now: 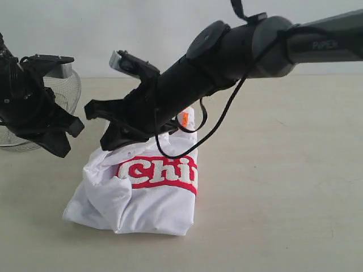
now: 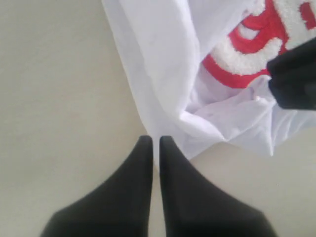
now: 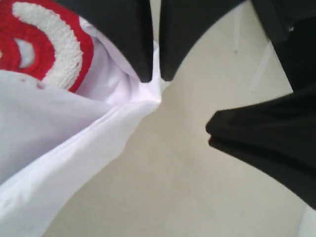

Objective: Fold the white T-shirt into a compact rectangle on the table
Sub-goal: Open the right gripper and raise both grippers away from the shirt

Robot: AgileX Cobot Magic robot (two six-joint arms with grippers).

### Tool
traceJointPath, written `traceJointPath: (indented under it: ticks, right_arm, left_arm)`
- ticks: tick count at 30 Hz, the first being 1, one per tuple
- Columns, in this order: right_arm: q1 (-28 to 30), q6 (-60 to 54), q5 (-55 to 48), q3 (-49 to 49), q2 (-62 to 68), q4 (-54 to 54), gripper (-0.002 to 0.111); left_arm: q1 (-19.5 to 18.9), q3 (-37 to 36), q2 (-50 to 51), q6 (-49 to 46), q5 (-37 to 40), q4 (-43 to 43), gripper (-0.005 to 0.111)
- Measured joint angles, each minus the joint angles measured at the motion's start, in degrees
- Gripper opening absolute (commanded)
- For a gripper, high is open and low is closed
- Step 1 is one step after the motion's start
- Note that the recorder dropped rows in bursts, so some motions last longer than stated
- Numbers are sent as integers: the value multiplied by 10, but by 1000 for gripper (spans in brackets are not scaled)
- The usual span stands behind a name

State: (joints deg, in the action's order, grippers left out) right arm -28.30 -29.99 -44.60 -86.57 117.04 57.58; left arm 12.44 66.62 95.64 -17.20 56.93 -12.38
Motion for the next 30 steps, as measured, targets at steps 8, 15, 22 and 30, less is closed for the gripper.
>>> traceJointPath:
  ticks: [8,15,22,30]
  right_arm:
    - [86,77,-16,9,-35,-109,0]
    - [160,76,-25,69,-53,-131,0]
    - [204,33,-10,178,-89,-135,0]
    - [217,0,15,250,-133,-137,0]
  left_arm:
    - [0,0,0,-100,10,-125,5]
    - [9,0,8,-184,10,-251,5]
    - [56,0,55,-193,-2,-260,5]
    - [87,0,84,-159,-67,-242,5]
